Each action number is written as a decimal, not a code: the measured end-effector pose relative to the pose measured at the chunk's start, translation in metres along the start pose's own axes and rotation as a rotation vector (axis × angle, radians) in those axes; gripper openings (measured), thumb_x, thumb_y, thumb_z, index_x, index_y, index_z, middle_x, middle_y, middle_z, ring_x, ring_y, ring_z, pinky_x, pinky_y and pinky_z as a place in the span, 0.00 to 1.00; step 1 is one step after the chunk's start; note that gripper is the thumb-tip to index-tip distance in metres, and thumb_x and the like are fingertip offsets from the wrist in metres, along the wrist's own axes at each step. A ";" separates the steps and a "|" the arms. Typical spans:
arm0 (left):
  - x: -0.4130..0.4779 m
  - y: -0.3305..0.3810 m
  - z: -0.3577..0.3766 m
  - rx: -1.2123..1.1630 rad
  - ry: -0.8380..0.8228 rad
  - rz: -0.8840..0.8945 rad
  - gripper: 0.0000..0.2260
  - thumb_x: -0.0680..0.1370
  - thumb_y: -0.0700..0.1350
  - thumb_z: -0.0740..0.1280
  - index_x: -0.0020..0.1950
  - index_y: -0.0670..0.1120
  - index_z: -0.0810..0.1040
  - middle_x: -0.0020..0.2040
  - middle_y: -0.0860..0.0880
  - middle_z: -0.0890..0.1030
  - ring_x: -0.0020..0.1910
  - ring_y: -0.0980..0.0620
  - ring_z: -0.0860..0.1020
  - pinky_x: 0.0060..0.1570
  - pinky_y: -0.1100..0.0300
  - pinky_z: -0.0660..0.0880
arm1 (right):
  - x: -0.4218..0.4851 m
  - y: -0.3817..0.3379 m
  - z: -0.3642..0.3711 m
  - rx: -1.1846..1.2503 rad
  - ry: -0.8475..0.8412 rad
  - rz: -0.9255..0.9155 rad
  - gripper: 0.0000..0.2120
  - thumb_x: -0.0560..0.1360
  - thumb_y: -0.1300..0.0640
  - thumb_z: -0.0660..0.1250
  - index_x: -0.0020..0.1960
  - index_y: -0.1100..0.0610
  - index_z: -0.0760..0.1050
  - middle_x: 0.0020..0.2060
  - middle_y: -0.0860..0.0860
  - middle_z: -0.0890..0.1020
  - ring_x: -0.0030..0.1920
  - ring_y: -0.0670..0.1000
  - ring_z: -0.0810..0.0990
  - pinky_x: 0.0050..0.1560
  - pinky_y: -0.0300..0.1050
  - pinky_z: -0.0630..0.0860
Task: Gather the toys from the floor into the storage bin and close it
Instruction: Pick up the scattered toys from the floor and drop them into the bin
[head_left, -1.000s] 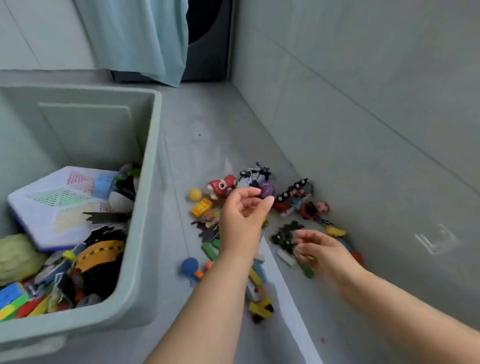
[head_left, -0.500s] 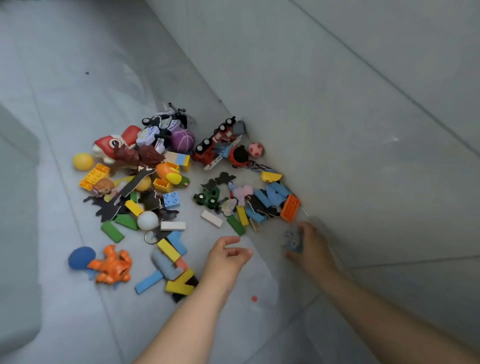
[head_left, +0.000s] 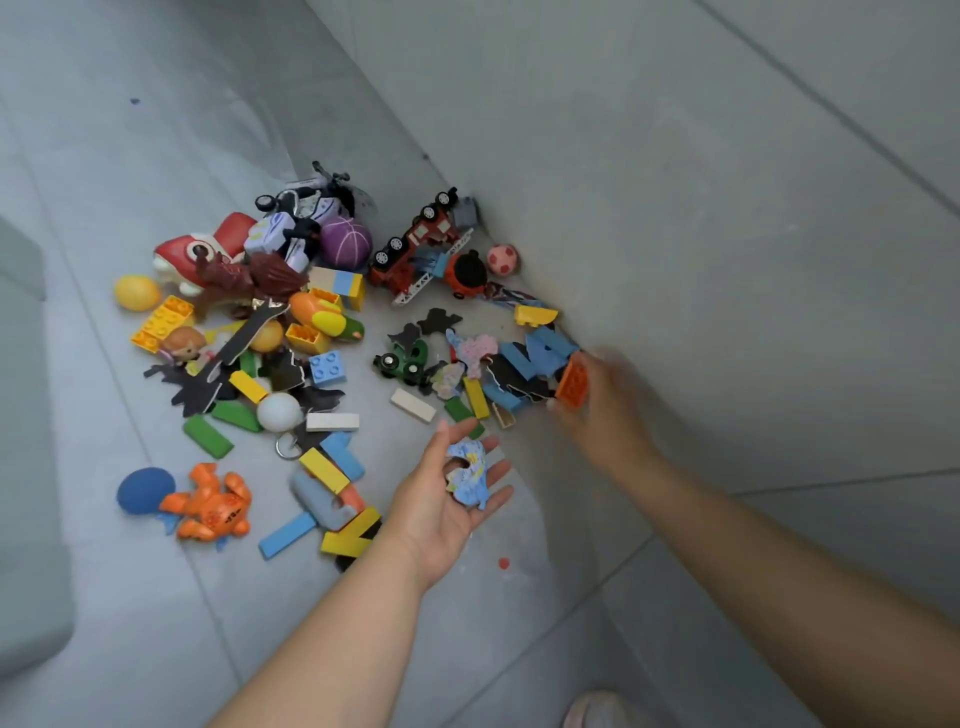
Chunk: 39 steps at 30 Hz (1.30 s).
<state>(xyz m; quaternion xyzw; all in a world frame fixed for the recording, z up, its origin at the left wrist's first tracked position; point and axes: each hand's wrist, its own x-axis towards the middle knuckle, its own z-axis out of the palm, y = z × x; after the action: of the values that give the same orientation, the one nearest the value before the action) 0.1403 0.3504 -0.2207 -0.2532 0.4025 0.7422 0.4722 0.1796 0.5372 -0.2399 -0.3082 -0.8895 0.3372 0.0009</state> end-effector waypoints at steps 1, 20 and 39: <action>-0.002 0.002 -0.001 -0.007 -0.009 0.008 0.14 0.79 0.55 0.57 0.54 0.50 0.77 0.54 0.47 0.80 0.53 0.45 0.78 0.53 0.49 0.75 | 0.012 0.002 0.000 -0.102 -0.050 0.032 0.29 0.72 0.54 0.69 0.70 0.56 0.63 0.65 0.57 0.67 0.65 0.57 0.68 0.65 0.50 0.67; -0.002 0.001 -0.013 -0.112 -0.037 0.088 0.10 0.79 0.43 0.61 0.58 0.50 0.77 0.55 0.45 0.81 0.53 0.44 0.80 0.52 0.50 0.76 | -0.014 -0.051 0.005 0.044 -0.019 -0.136 0.25 0.74 0.48 0.67 0.68 0.51 0.64 0.64 0.51 0.68 0.63 0.51 0.69 0.57 0.38 0.70; 0.003 0.006 -0.015 -0.232 0.013 0.081 0.25 0.70 0.60 0.64 0.64 0.52 0.71 0.56 0.41 0.79 0.60 0.39 0.76 0.58 0.41 0.73 | -0.016 -0.048 0.015 0.276 0.152 -0.143 0.09 0.73 0.62 0.68 0.52 0.58 0.81 0.52 0.53 0.82 0.52 0.41 0.77 0.56 0.34 0.75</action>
<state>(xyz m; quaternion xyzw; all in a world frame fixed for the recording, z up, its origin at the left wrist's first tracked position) 0.1334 0.3379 -0.2293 -0.2943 0.3269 0.8007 0.4068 0.1634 0.4910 -0.2195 -0.2656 -0.8519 0.4309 0.1343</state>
